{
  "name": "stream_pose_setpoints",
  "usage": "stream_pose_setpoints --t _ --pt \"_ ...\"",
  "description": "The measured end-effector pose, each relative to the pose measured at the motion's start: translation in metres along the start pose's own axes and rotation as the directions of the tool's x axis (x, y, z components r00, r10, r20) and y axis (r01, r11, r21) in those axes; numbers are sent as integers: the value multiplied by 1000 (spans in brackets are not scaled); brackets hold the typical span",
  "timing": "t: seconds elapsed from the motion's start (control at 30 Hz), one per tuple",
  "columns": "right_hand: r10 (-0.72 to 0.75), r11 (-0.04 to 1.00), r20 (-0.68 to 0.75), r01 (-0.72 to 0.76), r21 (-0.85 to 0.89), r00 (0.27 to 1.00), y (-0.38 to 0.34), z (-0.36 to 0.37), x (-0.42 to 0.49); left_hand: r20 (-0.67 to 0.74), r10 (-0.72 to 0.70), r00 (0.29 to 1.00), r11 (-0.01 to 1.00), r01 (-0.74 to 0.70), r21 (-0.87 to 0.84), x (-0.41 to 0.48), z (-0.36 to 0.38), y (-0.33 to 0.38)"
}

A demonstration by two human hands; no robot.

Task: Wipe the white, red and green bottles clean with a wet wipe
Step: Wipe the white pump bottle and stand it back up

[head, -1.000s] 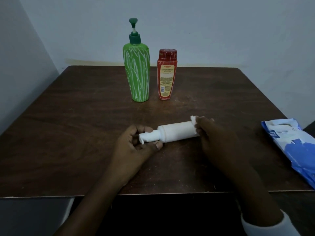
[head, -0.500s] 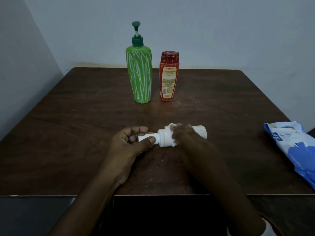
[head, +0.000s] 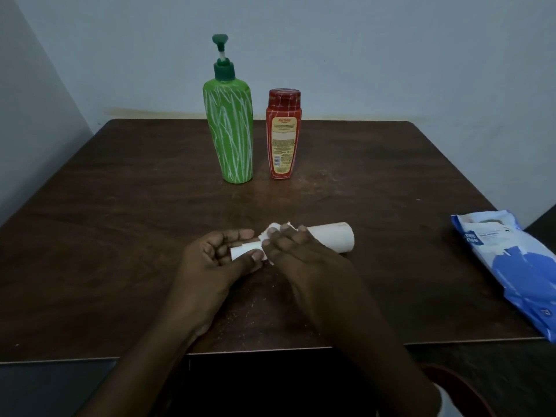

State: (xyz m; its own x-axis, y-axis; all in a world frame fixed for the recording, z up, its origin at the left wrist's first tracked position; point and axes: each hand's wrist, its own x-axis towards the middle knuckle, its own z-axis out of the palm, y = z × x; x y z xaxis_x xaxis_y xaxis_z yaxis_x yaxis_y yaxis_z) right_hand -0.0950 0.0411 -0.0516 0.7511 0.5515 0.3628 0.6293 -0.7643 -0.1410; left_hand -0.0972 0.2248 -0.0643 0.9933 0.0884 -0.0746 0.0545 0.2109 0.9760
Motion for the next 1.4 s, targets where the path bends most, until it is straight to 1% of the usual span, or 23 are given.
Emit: stream_pose_setpoints --t 0.03,0.1,0.17,0.2,0.3,0.37,0.4,0.47,0.5,0.53,0.57,0.6,0.67,0.77,0.83,0.9,0.93,1.03,1.1,1.13,1.2,1.27,1.4 --pt "22 1000 -3 -22 10 1000 8 -1 0 -8 -11 1000 1000 10 -2 1 0 -1" --pt "154 987 4 -154 42 988 30 -8 -6 -24 -24 999 1000 24 2 2 0 -3" --pt "307 950 23 -307 51 952 50 -21 -12 -32 -17 999 1000 18 22 2 0 -4" --pt "358 931 31 -360 56 933 55 -25 -15 -32 -9 999 999 10 41 1 0 -3" --pt "420 906 -13 -419 52 907 53 -30 -16 -24 18 1000 995 -16 103 0 -1 -2" --pt "390 920 13 -390 22 921 39 -22 -12 -18 37 999 992 -35 125 0 -3 0" --pt "343 939 35 -344 26 939 29 -17 -9 -11 44 999 990 -42 131 0 -3 0" --pt "191 980 76 -195 45 979 9 -7 -1 -3 55 999 991 -54 122 -2 -2 0" --pt "109 992 64 -113 57 992 0 -3 2 -4 61 998 992 -60 111 -3 -2 0" --pt "51 996 44 -54 76 998 -5 0 4 -8 67 998 993 -66 98 -5 -1 1" --pt "26 996 35 -29 88 999 -4 0 4 -13 71 997 994 -70 88 -6 -1 1" --pt "35 995 38 -38 88 999 1 -1 4 -18 77 997 994 -75 85 -6 -1 1" --pt "133 988 24 -135 72 991 21 -6 -5 -16 101 995 989 -99 106 -6 -2 0" --pt "360 931 -28 -357 74 933 51 -26 -19 -1 155 988 977 -153 146 -7 -1 1" --pt "429 901 -48 -424 86 902 58 -34 -23 10 188 982 969 -187 163 -9 2 3" --pt "418 907 -49 -413 85 907 52 -31 -20 31 217 976 957 -219 189 -10 5 4" --pt "388 920 -39 -384 83 921 44 -26 -16 41 224 974 953 -228 201 -11 6 5" --pt "210 970 -10 -207 130 978 10 -8 -7 55 222 974 949 -229 217 -11 5 5" --pt "117 982 -1 -116 150 993 -5 -3 -1 60 222 973 948 -230 218 -12 4 5" --pt "94 983 0 -93 157 996 -5 -3 0 57 227 972 946 -234 222 -13 4 4" --pt "128 979 -14 -124 163 992 8 -4 0 46 239 970 942 -243 231 -13 3 4" --pt "225 965 -19 -220 144 974 31 -11 -5 41 251 967 938 -253 239 -11 3 3" --pt "416 907 -56 -409 102 908 62 -29 -17 65 264 962 930 -272 247 -10 3 1"
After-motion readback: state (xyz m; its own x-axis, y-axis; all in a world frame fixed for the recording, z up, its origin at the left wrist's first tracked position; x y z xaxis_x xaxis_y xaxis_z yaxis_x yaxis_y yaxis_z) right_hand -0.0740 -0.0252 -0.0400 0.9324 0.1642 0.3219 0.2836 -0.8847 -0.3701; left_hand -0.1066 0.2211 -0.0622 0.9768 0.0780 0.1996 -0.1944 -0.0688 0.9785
